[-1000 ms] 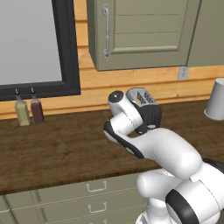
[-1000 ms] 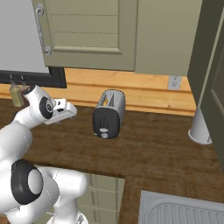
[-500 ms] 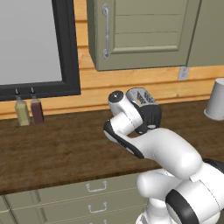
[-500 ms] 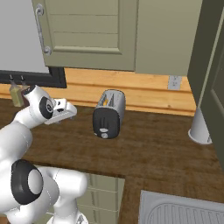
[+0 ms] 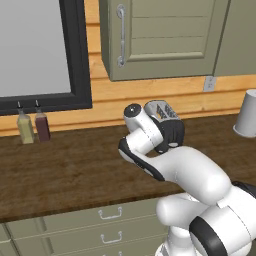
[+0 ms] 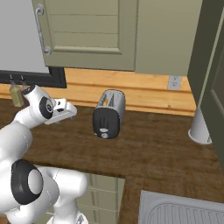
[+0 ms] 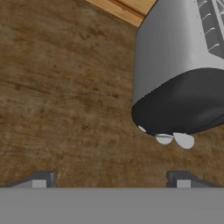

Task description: Start the toaster. Once the lever pops up, take the bread to the plate on the dining counter.

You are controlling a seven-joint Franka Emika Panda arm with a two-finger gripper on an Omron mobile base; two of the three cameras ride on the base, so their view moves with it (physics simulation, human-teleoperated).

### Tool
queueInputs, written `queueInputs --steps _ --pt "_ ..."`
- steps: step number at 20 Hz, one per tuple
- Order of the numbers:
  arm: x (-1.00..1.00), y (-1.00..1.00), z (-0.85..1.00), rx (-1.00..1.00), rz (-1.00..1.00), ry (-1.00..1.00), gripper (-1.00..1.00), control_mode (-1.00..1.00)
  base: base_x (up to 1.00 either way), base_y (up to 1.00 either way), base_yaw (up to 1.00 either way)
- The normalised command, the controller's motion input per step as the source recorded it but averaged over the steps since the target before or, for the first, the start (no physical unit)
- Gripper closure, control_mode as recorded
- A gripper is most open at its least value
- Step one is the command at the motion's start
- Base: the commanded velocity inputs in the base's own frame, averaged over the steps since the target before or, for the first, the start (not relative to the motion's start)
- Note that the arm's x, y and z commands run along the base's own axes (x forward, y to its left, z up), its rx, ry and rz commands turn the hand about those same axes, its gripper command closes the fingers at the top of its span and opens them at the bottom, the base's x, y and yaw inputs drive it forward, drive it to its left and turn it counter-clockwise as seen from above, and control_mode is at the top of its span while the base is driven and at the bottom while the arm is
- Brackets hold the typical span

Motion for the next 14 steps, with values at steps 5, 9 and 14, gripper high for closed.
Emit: queueInputs --steps 5,9,14 --pt "0.00 0.00 0.00 0.00 0.00 0.00 -1.00 -1.00 0.00 0.00 0.00" --pt "0.00 0.00 0.00 0.00 0.00 0.00 -1.00 -1.00 0.00 0.00 0.00" --pt "0.00 0.00 0.00 0.00 0.00 0.00 -1.00 -1.00 0.00 0.00 0.00"
